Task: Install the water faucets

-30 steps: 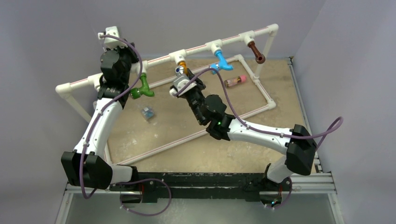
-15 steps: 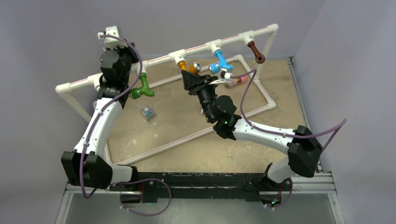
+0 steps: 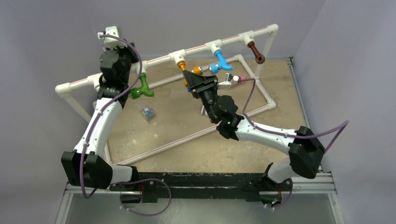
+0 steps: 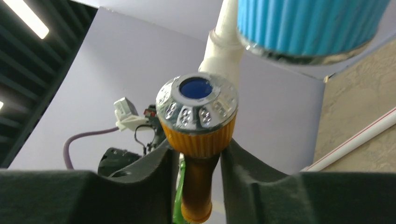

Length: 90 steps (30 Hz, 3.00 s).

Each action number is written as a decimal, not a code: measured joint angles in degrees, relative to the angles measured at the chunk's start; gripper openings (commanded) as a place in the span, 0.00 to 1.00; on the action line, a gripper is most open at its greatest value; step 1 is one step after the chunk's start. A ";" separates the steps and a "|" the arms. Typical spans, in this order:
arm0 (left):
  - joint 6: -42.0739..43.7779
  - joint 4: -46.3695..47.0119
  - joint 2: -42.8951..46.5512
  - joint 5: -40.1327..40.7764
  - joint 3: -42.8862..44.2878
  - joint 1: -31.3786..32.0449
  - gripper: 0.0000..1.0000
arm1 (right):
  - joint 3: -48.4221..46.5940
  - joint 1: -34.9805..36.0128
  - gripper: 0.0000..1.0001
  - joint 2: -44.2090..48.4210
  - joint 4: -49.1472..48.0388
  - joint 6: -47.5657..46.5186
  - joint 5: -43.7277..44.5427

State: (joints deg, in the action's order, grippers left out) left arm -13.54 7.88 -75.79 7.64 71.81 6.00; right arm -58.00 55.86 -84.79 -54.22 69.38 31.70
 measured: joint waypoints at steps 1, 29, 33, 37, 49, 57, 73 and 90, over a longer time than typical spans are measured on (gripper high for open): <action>0.00 -0.07 0.00 -0.02 0.00 0.02 0.00 | 0.31 -0.09 0.49 0.28 0.00 0.55 -0.39; -0.44 -0.39 -0.07 -0.68 0.09 0.07 0.00 | 3.52 1.03 0.83 21.07 21.99 -30.21 -9.42; -0.44 -0.39 -0.09 -0.68 0.09 0.07 0.00 | -0.61 1.03 0.82 21.33 26.27 -45.16 -9.73; -0.44 -0.37 -0.11 -0.70 0.11 0.07 0.00 | -4.28 1.03 0.81 21.70 29.31 -62.34 -10.34; -0.44 -0.37 -0.13 -0.70 0.11 0.07 0.00 | -1.86 6.97 0.87 23.74 31.17 -112.48 -16.11; -0.44 -0.37 -0.22 -0.74 0.17 0.07 0.00 | 2.47 10.16 0.87 16.96 26.05 -136.54 -12.41; -0.44 -0.42 -0.37 -0.85 0.31 0.02 0.00 | -0.09 9.75 0.82 1.03 9.49 -150.27 -3.56; -0.46 -0.44 -0.39 -0.98 0.33 0.00 0.00 | -5.97 5.68 0.00 -4.11 5.64 -149.30 -0.98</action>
State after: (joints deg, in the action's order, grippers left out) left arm -14.00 7.44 -76.18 6.66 72.14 6.00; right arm -63.96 61.54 -88.90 -48.58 -79.92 30.72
